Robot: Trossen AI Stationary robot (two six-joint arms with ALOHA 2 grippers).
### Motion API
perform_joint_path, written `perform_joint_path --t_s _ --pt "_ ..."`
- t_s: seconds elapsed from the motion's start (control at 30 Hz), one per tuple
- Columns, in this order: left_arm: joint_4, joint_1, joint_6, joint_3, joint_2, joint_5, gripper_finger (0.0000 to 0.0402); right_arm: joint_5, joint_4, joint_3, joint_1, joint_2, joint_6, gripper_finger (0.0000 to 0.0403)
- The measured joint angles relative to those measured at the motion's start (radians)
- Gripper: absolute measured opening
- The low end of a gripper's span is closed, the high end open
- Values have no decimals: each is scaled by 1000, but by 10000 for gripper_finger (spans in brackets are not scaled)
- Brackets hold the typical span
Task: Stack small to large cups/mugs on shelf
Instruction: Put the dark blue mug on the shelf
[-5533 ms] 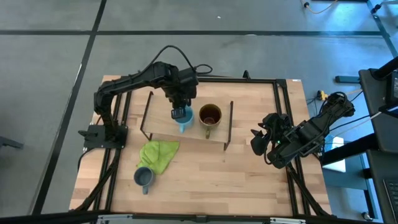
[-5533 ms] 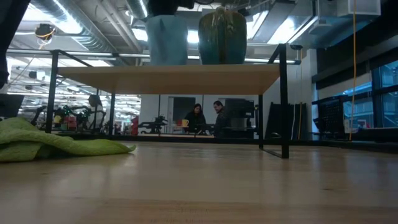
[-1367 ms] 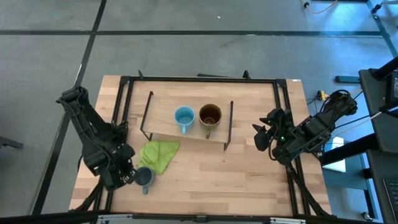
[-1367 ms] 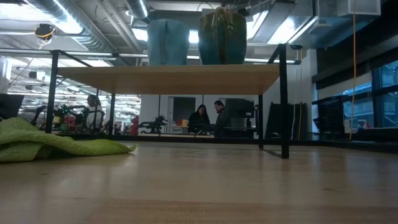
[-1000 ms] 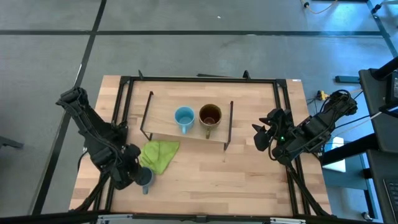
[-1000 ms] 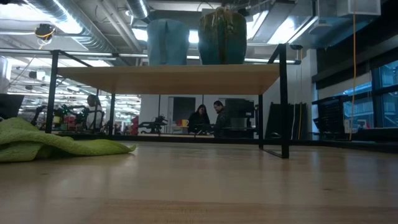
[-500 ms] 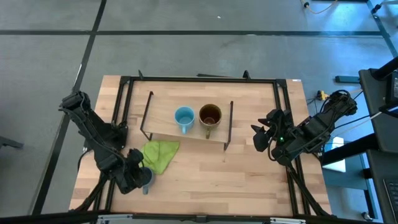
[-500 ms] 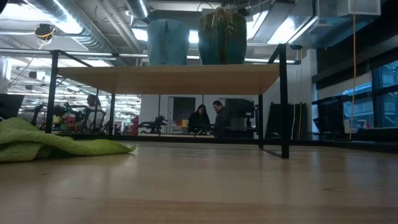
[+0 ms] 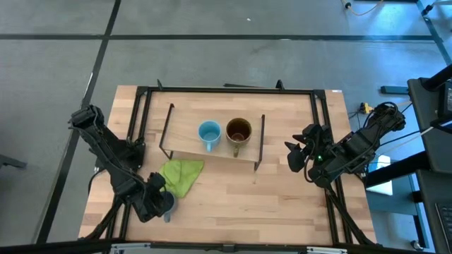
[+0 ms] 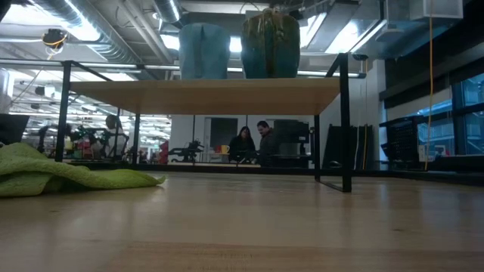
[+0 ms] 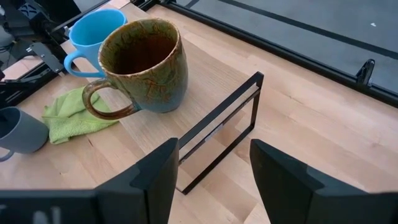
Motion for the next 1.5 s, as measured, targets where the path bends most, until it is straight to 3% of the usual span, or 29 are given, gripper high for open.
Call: perform_joint_path --t_s 0.23,0.53,0.77,0.9,1.17,1.33,1.5 --pt "-32 0 8 0 0 0 92 0 0 0 0 0 -1 200" --pt "-27 0 21 0 0 -2 13 0 -1 0 0 0 -3 200" --pt "-17 11 36 5 -2 -3 5 0 -5 0 0 0 -3 200" --pt "-83 44 112 94 -3 4 4 0 -5 0 0 0 -3 200" --pt "-605 197 368 499 -3 -30 2 0 -6 0 0 0 -3 200" --pt "-612 379 664 615 -67 -142 2 0 -6 0 0 0 -3 200" --pt "-609 628 1025 614 -83 -147 1 -10 -1 0 0 10 -3 200"
